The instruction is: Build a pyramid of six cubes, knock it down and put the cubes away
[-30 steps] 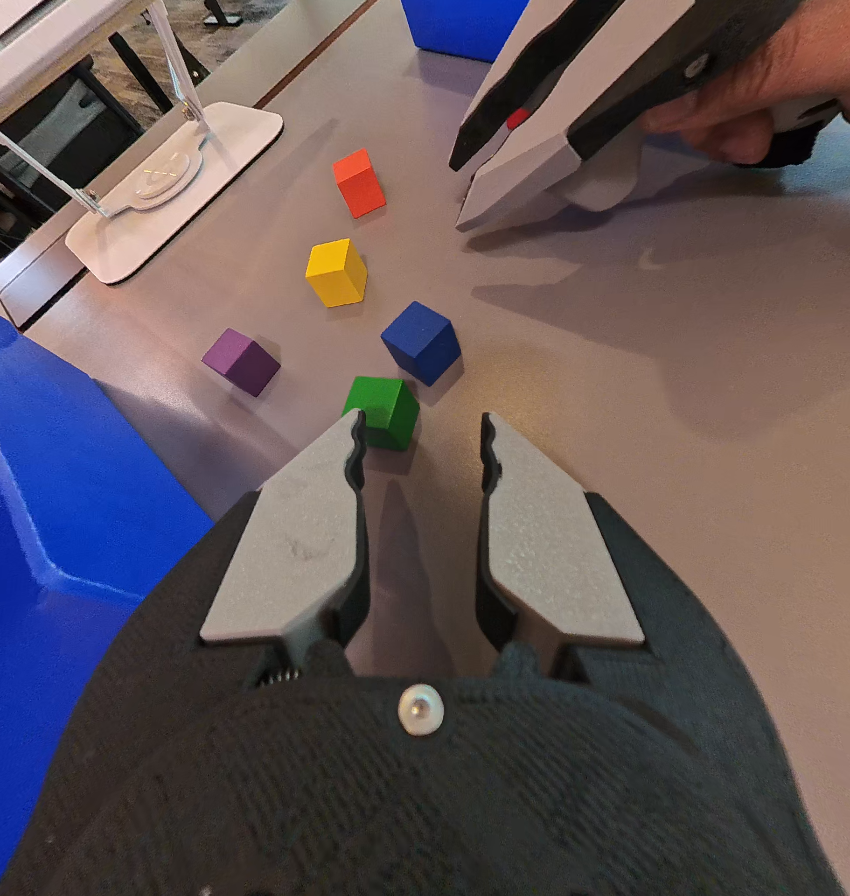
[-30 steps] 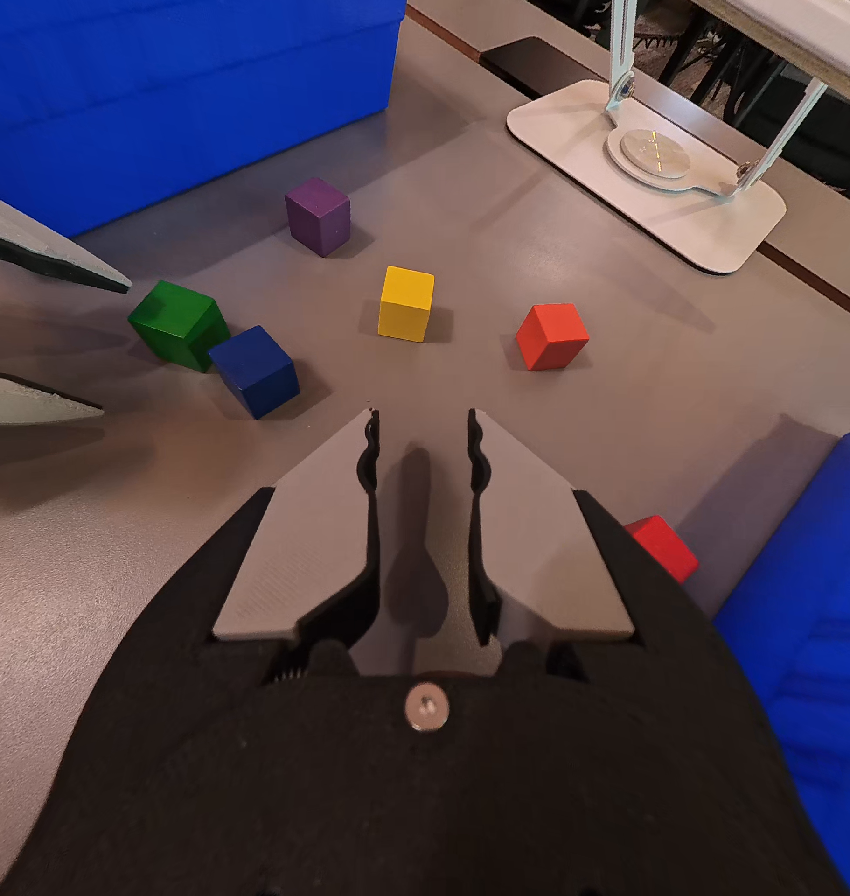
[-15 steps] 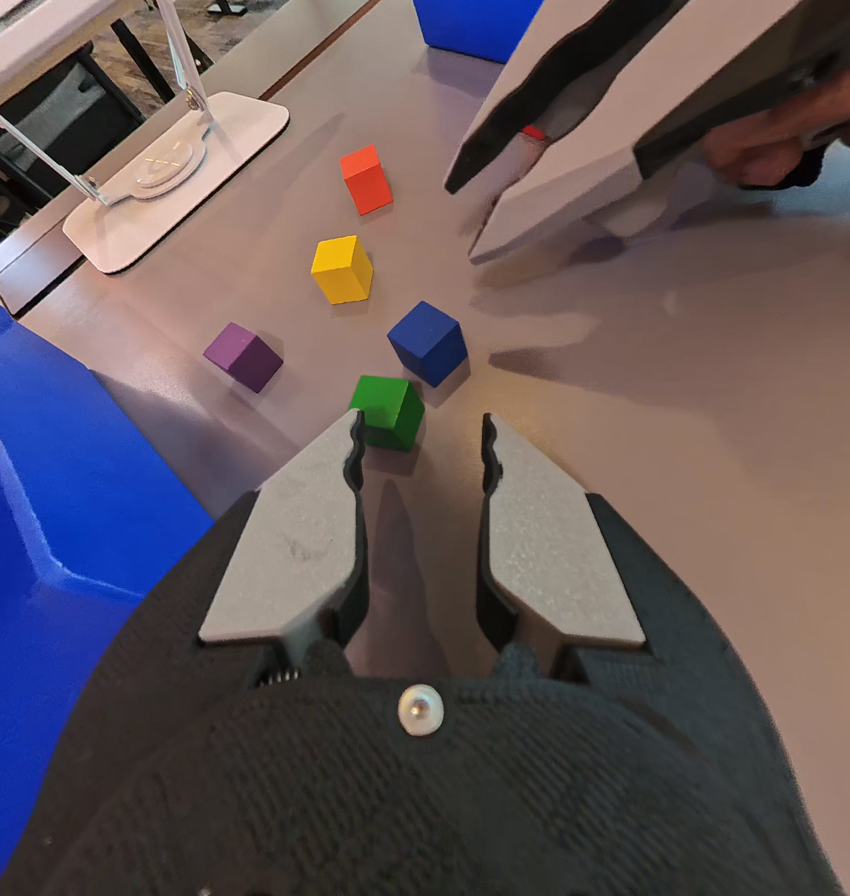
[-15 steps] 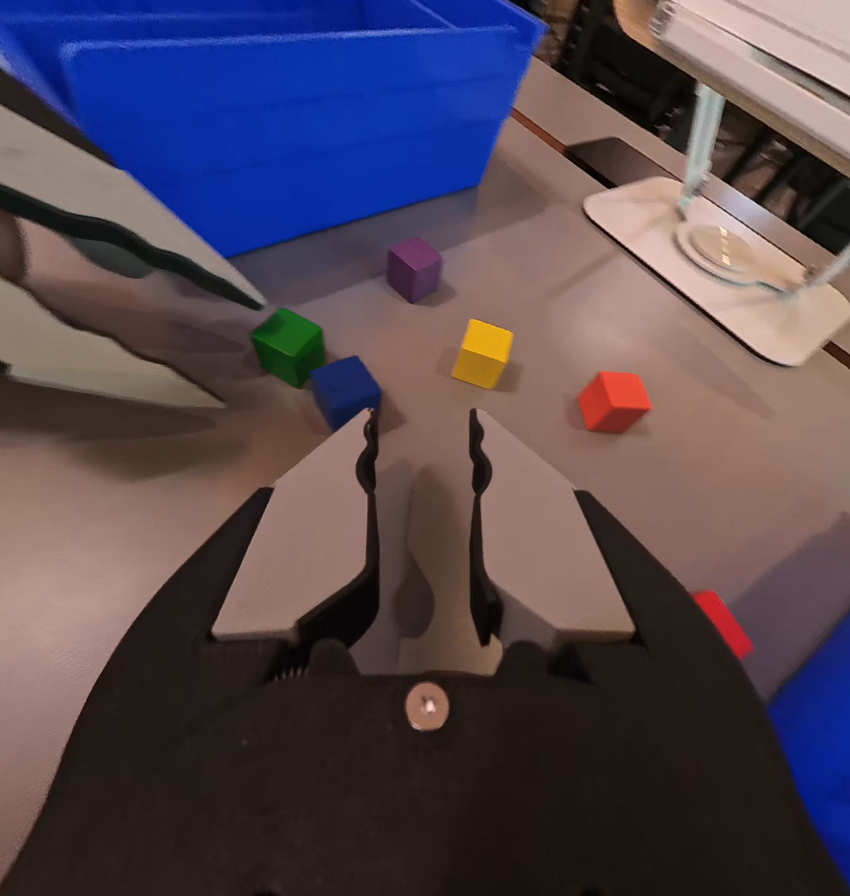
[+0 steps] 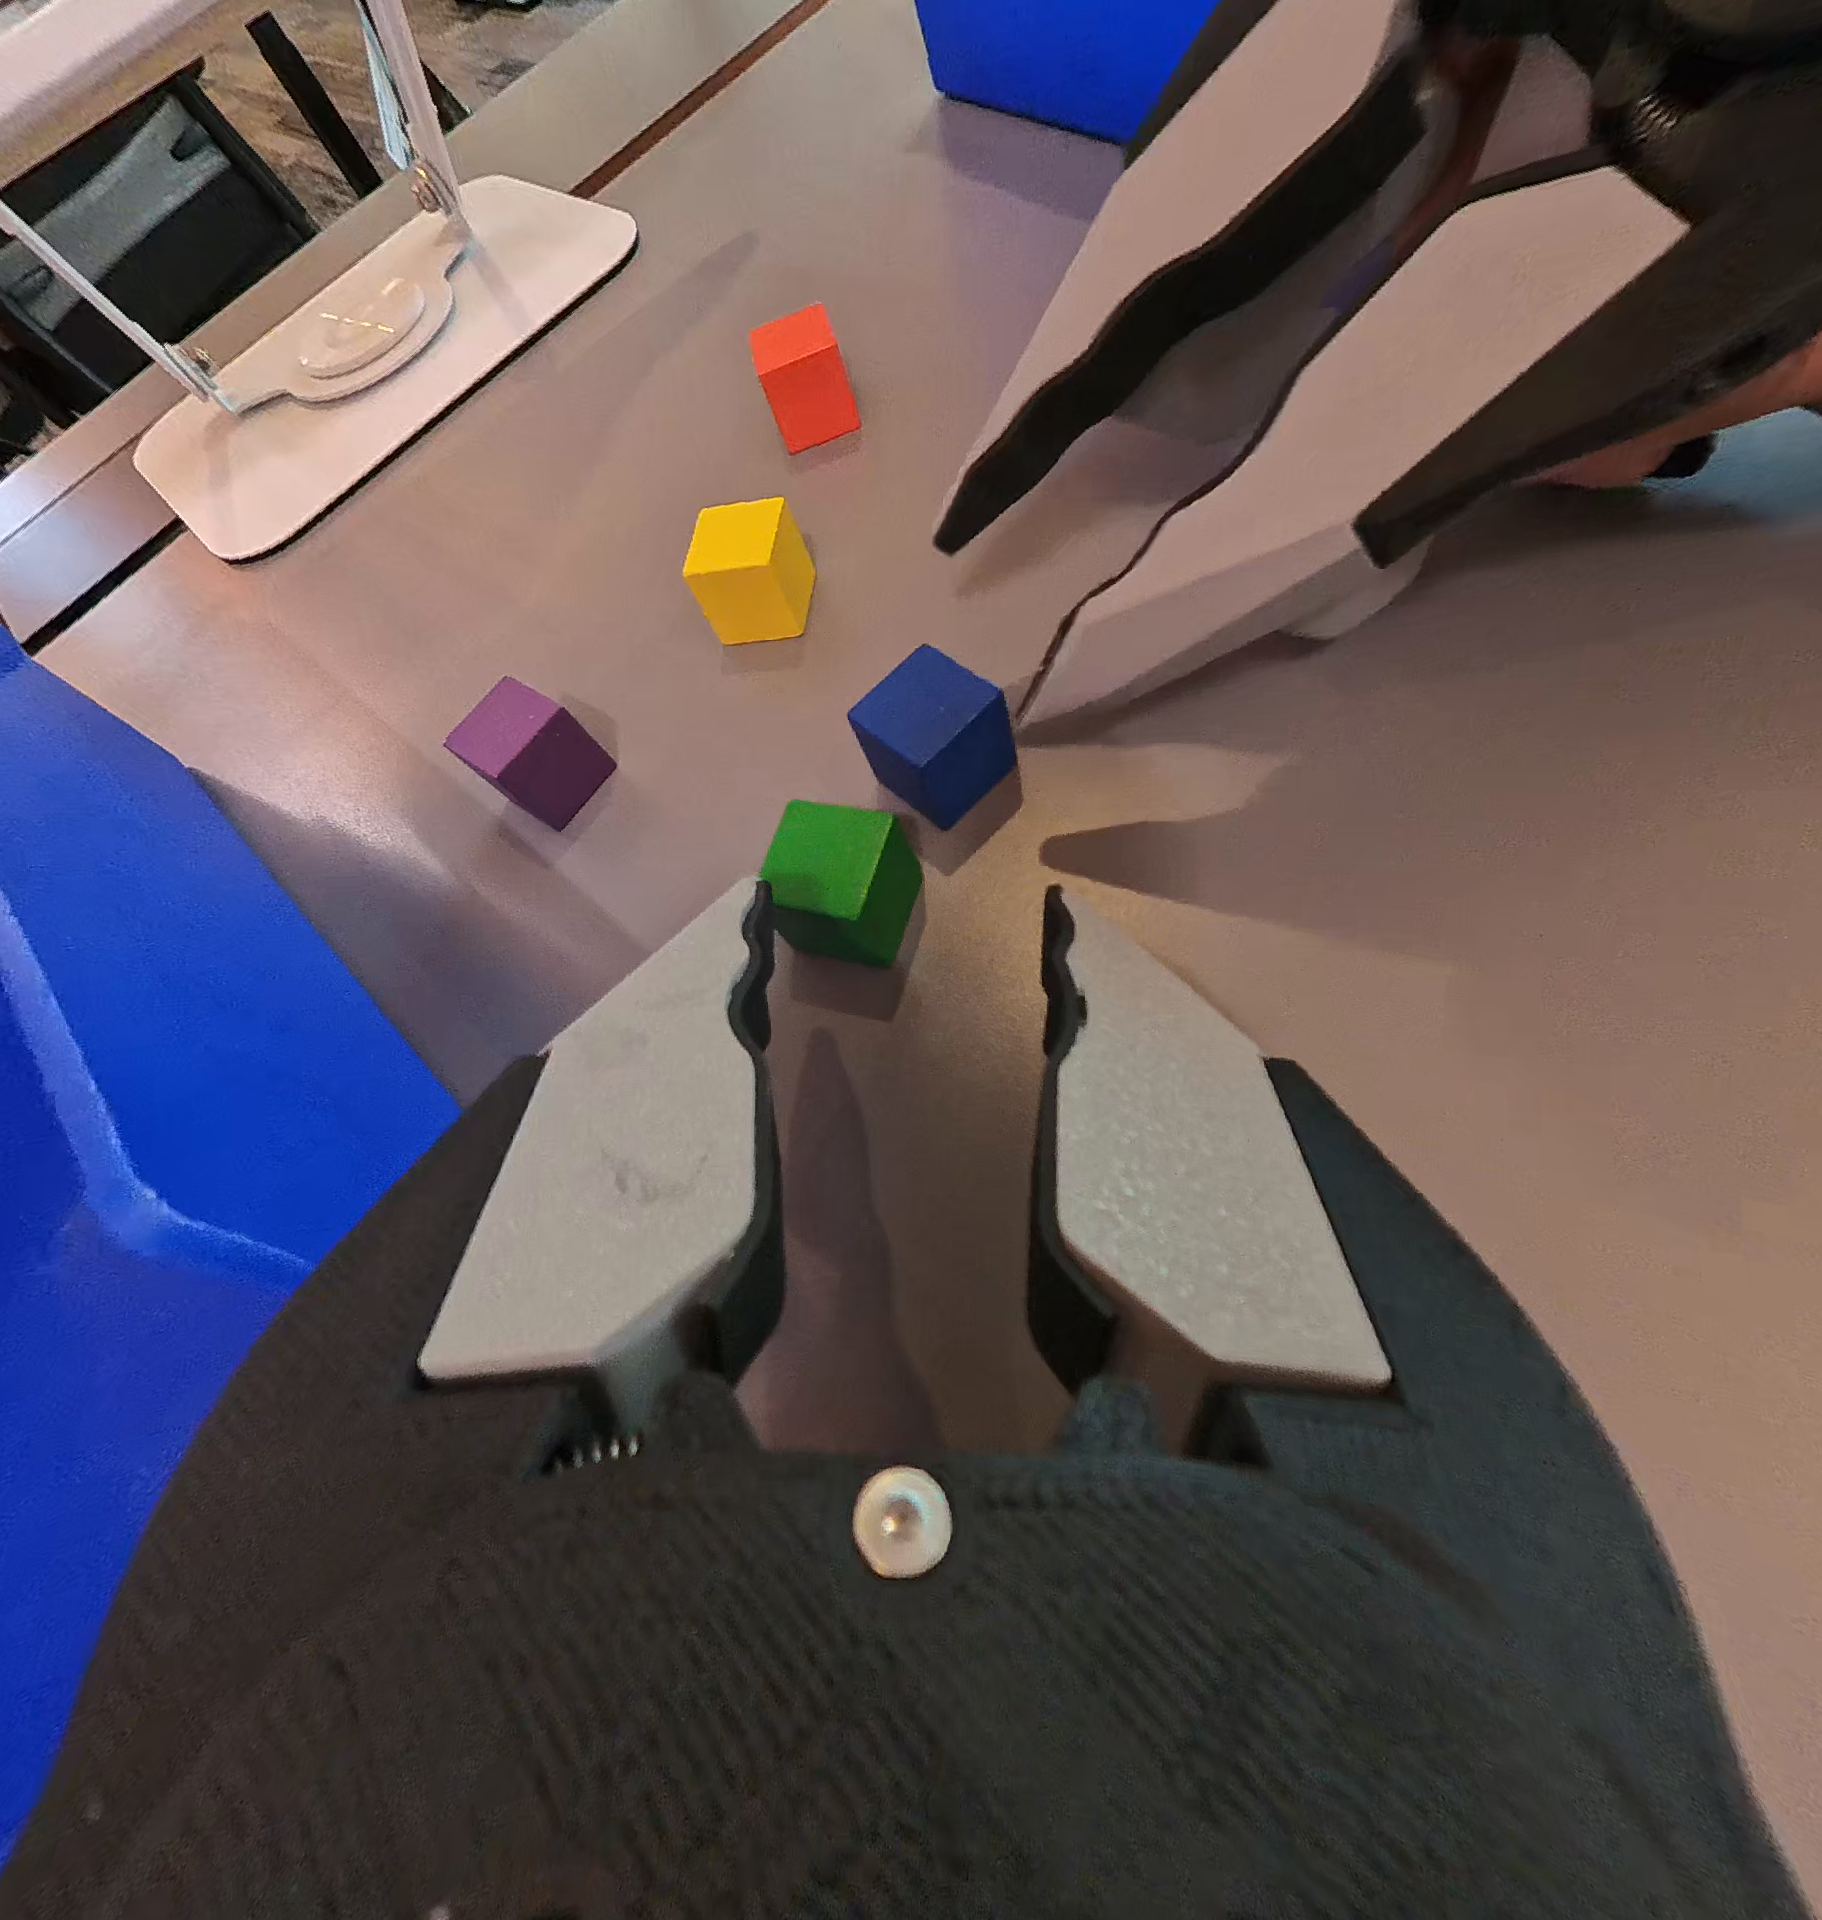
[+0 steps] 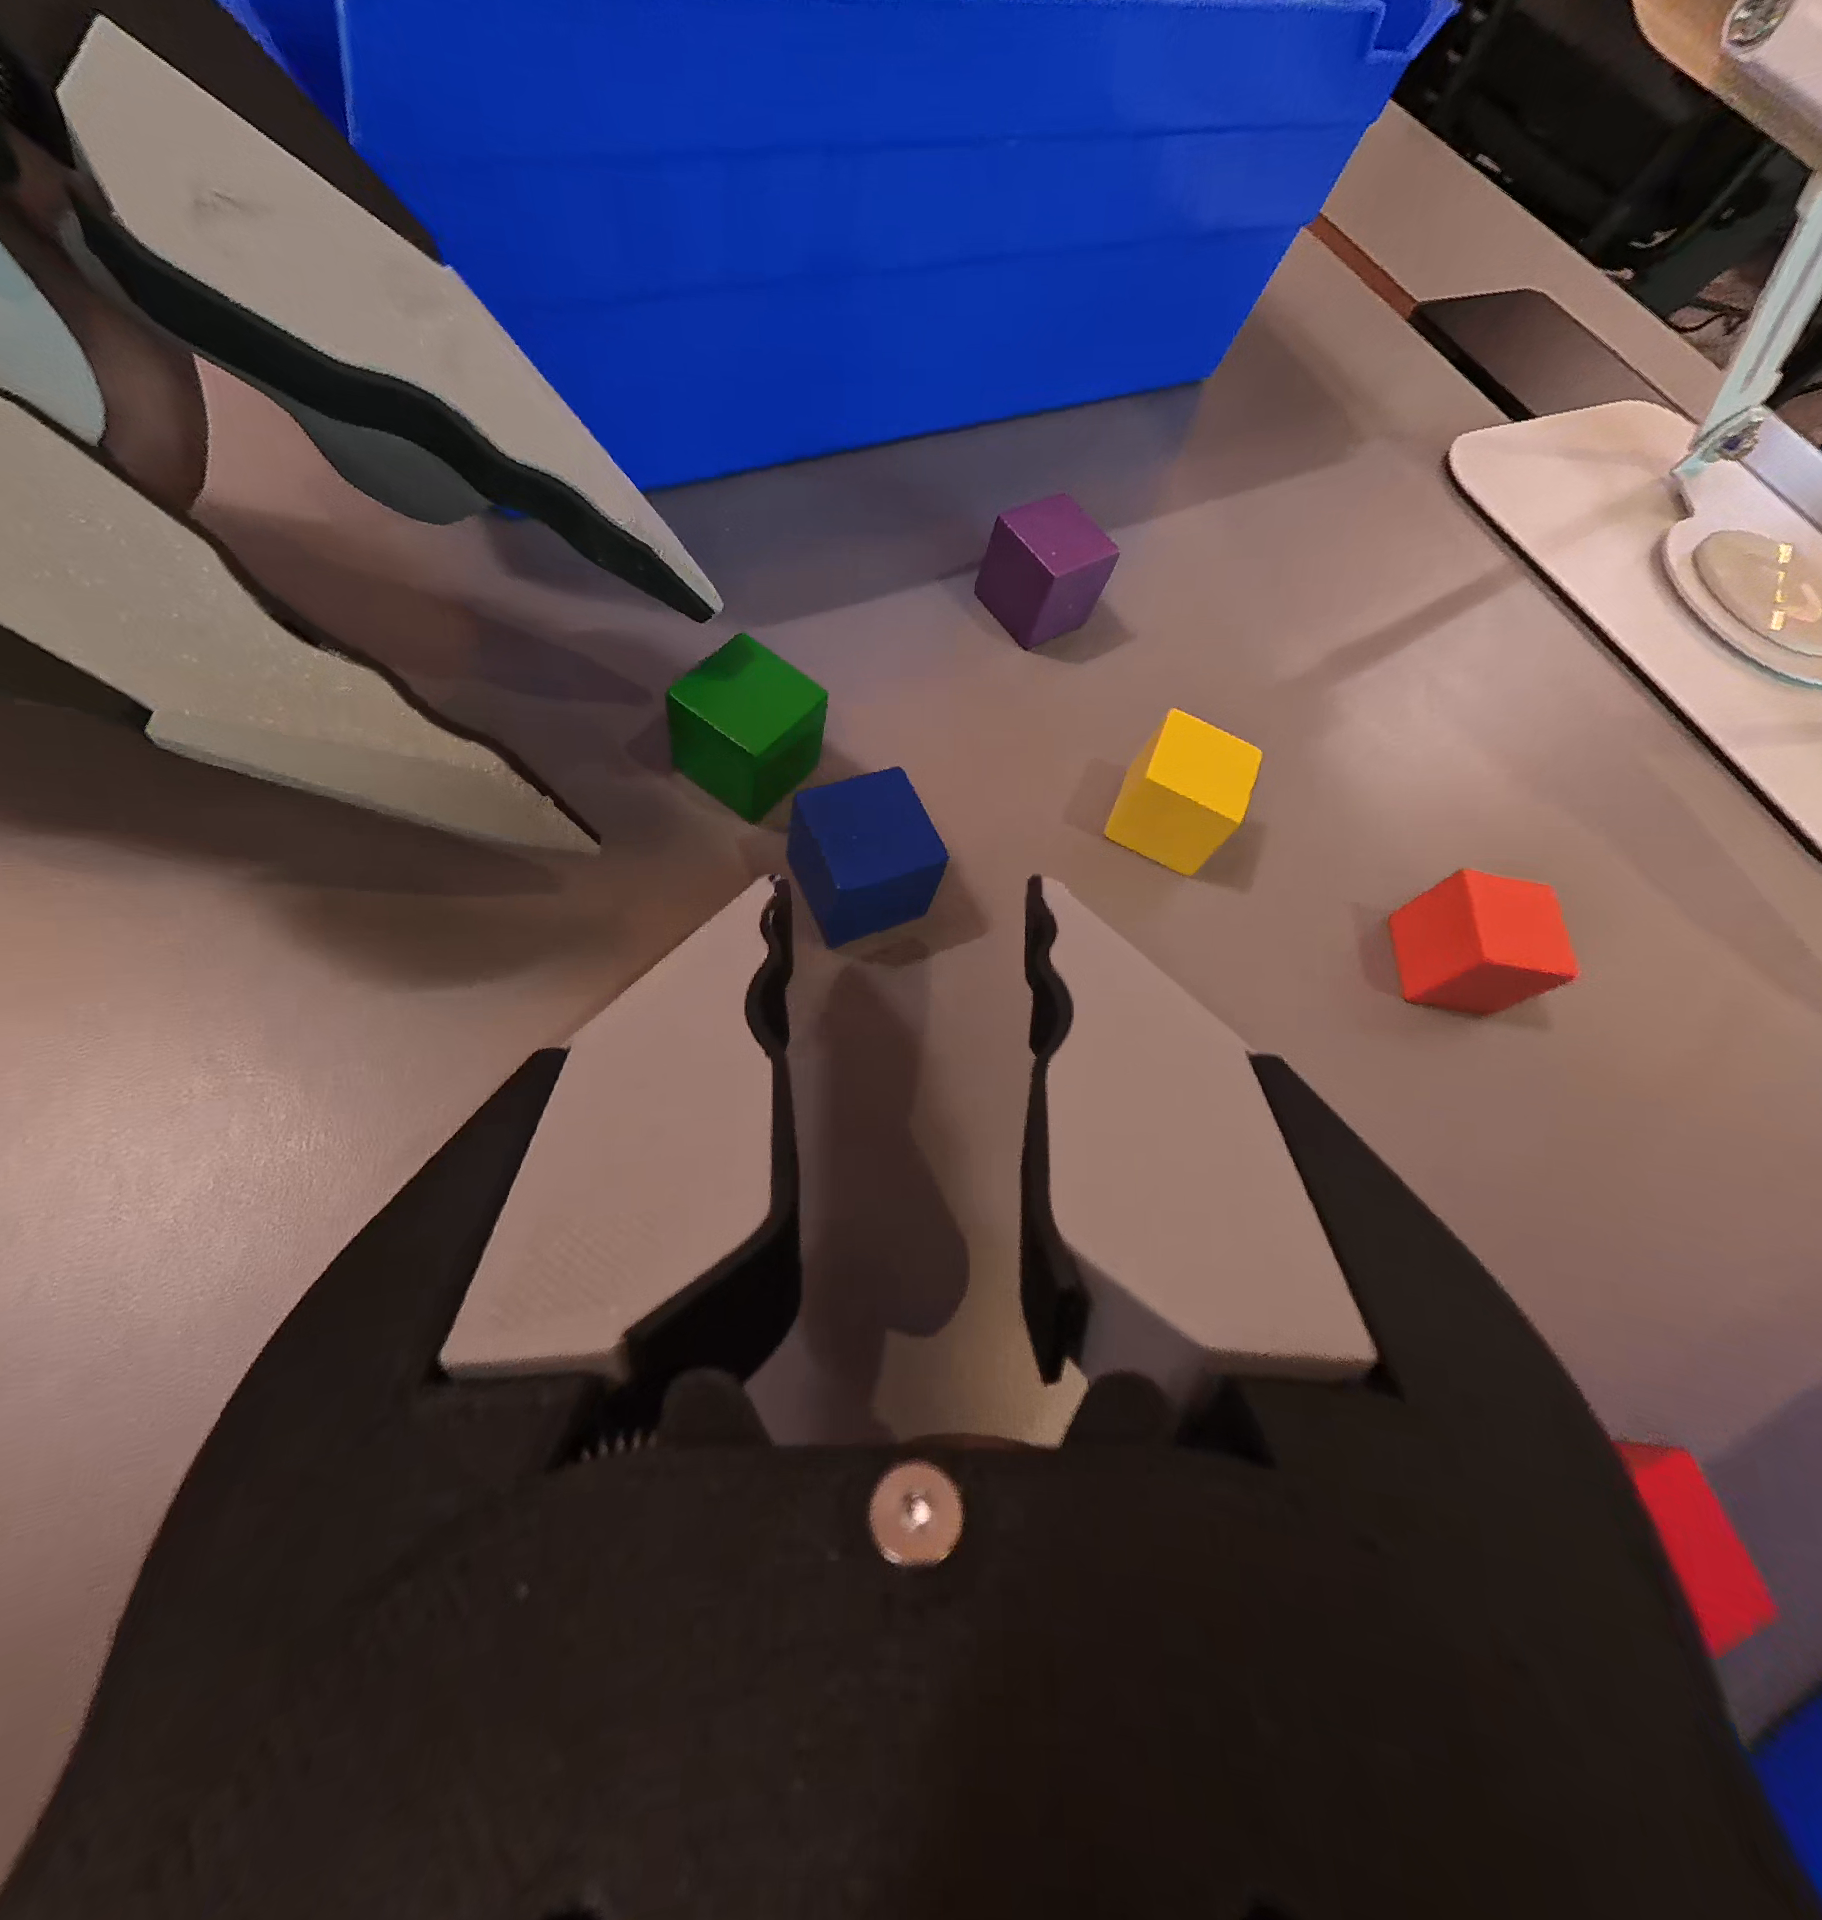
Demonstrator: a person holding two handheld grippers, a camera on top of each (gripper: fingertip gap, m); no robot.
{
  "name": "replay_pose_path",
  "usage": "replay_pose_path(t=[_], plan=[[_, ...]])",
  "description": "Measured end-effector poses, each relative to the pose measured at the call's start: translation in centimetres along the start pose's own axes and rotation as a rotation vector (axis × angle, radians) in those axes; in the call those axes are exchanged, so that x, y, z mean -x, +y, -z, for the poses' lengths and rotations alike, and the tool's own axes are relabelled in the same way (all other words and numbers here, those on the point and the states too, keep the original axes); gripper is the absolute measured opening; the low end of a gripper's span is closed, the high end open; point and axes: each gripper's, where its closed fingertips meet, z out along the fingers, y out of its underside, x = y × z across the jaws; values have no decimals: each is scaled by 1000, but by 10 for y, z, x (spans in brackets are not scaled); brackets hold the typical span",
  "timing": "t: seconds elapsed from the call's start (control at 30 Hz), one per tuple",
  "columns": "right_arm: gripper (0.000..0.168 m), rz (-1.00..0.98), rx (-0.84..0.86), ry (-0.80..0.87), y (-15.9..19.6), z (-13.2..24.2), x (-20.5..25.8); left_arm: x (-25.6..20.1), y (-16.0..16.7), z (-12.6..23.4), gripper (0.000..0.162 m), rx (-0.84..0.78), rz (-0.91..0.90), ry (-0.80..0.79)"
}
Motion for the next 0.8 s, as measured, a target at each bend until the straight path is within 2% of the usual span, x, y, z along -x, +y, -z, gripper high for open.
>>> replay_pose_path(t=[0.13,0.2,0.23,0.4,0.5,0.63,0.73,0.8], plan=[[44,-33,59,-99,2,-18,6,1,-1,3,50,-14,16,1],[37,-47,109,-143,7,-24,10,3,-3,5,50,-32,35,4],[29,-51,121,-142,8,-27,9,3,-3,6,50,-39,43,9],[25,-19,38,-34,-9,-14,0,6,-8,12,49,-89,64,6],[25,13,-99,126,-42,23,-8,7,-10,15,49,-108,81,6],[25,48,-187,412,-75,109,-42,7,-8,16,49,-102,96,20],[25,4,-151,637,-65,177,-96,8,-9,20,48,-123,101,14],[25,-84,-133,714,-44,212,-128,8,-9,21,48,-127,104,15]])
